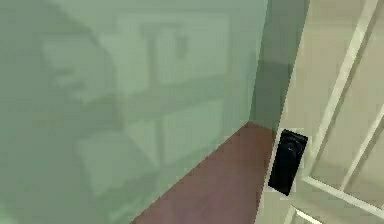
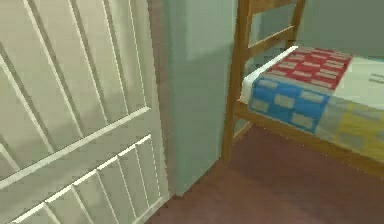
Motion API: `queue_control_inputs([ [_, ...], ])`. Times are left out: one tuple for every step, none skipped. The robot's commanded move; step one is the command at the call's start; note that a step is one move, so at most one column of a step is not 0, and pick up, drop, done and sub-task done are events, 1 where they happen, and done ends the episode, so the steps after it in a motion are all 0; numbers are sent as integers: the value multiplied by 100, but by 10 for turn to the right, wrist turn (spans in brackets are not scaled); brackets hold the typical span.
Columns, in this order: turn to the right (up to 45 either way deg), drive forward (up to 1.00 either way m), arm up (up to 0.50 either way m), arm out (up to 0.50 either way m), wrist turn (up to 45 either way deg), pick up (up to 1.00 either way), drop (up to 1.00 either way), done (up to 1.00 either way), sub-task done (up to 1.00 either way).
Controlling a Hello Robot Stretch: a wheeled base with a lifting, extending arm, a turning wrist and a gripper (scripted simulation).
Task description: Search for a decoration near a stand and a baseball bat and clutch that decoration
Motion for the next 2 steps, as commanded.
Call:
queue_control_inputs([
  [0, 55, 0, 0, 0, 0, 0, 0, 0],
  [330, 0, 0, 0, 0, 0, 0, 0, 0],
])
